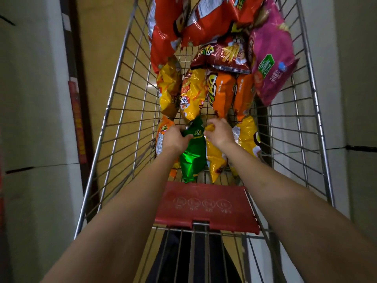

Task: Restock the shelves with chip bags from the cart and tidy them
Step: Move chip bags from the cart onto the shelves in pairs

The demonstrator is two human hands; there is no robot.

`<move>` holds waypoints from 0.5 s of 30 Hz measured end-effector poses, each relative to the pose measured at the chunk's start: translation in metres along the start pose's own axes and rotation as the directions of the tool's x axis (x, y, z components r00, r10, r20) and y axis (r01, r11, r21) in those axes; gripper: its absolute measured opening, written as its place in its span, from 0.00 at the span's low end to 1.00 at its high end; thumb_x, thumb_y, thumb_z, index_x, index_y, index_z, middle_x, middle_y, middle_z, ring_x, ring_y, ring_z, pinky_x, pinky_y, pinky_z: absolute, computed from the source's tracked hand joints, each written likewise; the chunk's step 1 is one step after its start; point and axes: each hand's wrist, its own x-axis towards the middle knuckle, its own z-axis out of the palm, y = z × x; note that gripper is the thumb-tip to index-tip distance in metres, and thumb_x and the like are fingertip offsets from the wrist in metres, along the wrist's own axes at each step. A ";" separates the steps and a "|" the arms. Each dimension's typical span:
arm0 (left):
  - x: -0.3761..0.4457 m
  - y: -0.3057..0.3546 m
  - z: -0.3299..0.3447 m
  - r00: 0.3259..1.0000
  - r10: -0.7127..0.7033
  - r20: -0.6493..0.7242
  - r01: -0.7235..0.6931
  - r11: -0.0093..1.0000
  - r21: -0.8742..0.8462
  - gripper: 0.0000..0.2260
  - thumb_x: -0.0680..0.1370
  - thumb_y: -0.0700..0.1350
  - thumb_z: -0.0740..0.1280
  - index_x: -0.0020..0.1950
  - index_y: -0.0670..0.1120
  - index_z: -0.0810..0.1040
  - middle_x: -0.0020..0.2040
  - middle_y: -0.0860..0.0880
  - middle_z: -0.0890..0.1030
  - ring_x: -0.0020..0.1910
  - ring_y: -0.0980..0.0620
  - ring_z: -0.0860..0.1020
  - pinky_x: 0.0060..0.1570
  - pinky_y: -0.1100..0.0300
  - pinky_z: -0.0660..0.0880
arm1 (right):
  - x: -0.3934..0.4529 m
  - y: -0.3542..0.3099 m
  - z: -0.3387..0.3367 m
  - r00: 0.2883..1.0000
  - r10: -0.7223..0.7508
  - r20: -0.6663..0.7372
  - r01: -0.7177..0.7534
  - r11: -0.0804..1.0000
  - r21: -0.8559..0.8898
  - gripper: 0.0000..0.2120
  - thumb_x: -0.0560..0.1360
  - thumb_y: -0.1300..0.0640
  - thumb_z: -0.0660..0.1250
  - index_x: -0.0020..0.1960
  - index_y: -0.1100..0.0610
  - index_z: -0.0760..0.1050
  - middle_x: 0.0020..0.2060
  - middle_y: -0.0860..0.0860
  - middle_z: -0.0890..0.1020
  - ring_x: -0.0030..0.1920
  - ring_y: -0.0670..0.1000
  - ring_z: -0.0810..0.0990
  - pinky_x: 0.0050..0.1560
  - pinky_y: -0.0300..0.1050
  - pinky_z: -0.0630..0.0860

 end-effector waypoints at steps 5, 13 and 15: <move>-0.011 -0.009 -0.008 1.000 -0.020 -0.015 0.020 0.999 0.028 0.07 0.76 0.45 0.70 0.47 0.43 0.75 0.45 0.45 0.78 0.49 0.45 0.77 0.43 0.55 0.72 | -0.021 0.000 0.004 0.998 -0.008 -0.063 0.010 0.999 0.033 0.09 0.77 0.66 0.63 0.47 0.60 0.82 0.55 0.61 0.78 0.49 0.63 0.81 0.52 0.58 0.78; -0.038 -0.003 -0.026 0.998 0.051 0.022 -0.053 0.991 0.119 0.06 0.76 0.44 0.71 0.42 0.45 0.75 0.48 0.41 0.81 0.51 0.42 0.78 0.46 0.53 0.74 | -0.060 -0.013 -0.015 0.999 0.012 -0.032 -0.010 0.998 0.067 0.12 0.74 0.69 0.64 0.52 0.59 0.83 0.47 0.61 0.84 0.47 0.57 0.83 0.52 0.49 0.79; -0.045 0.000 -0.031 0.996 0.073 0.042 -0.079 0.985 0.152 0.06 0.76 0.45 0.71 0.46 0.43 0.79 0.49 0.41 0.81 0.51 0.43 0.78 0.45 0.54 0.73 | -0.071 -0.017 -0.019 0.999 0.009 -0.045 -0.005 0.997 0.078 0.12 0.73 0.70 0.65 0.52 0.60 0.83 0.47 0.62 0.84 0.48 0.59 0.83 0.53 0.50 0.79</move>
